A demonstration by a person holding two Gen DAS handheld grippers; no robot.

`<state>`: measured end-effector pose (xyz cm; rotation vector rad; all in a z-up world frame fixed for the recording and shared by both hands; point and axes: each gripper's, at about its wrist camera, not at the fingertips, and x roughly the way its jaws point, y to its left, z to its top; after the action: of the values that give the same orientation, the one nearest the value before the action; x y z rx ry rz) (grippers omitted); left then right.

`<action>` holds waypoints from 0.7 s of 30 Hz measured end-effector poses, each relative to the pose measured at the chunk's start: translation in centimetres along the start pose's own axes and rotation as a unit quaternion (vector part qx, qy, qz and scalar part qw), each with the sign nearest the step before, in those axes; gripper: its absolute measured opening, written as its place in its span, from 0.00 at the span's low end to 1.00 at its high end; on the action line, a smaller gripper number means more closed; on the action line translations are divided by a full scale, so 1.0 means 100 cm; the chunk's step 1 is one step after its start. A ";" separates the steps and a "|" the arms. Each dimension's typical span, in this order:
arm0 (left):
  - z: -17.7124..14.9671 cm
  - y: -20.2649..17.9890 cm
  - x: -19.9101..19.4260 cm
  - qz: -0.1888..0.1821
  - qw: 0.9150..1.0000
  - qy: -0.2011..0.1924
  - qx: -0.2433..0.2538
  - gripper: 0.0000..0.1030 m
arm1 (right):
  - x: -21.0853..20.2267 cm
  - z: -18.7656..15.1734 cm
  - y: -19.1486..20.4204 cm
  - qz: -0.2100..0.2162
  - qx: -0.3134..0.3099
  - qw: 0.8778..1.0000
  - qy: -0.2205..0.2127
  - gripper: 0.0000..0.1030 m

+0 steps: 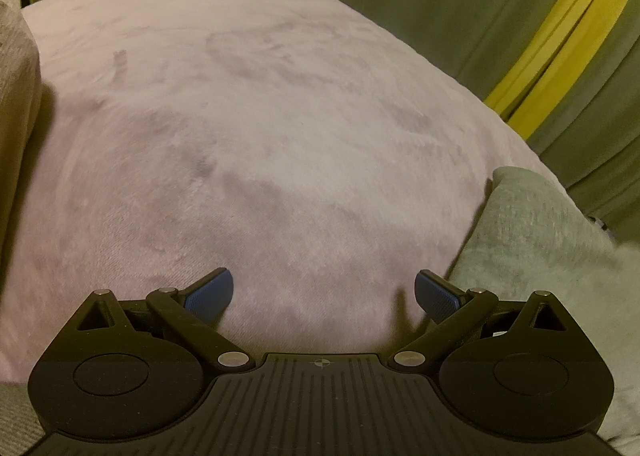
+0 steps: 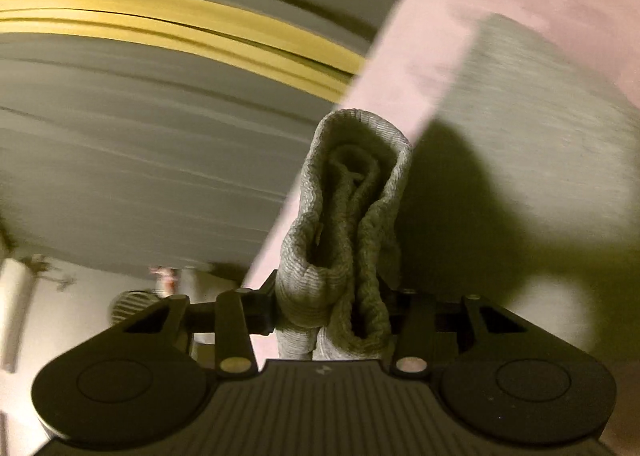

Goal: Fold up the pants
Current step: 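Grasp the folded cuff end with the right tool and fold it over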

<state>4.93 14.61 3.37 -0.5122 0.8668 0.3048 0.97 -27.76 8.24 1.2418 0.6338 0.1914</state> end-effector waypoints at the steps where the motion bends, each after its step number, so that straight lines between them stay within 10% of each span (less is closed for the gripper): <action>1: 0.000 0.001 0.000 -0.001 1.000 0.000 -0.003 0.98 | -0.001 0.001 0.006 0.013 -0.002 1.000 -0.001 0.41; 12: 0.001 0.003 -0.003 -0.006 1.000 0.000 -0.011 0.98 | -0.042 0.007 0.046 0.043 -0.044 0.998 -0.024 0.41; 21: 0.003 0.005 -0.002 -0.007 1.000 0.002 -0.012 0.99 | -0.074 0.019 0.012 -0.026 -0.040 0.997 -0.065 0.41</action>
<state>4.77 15.18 3.49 -0.5415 0.8631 0.3016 -3.78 -32.38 12.27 1.1488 0.5396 0.0912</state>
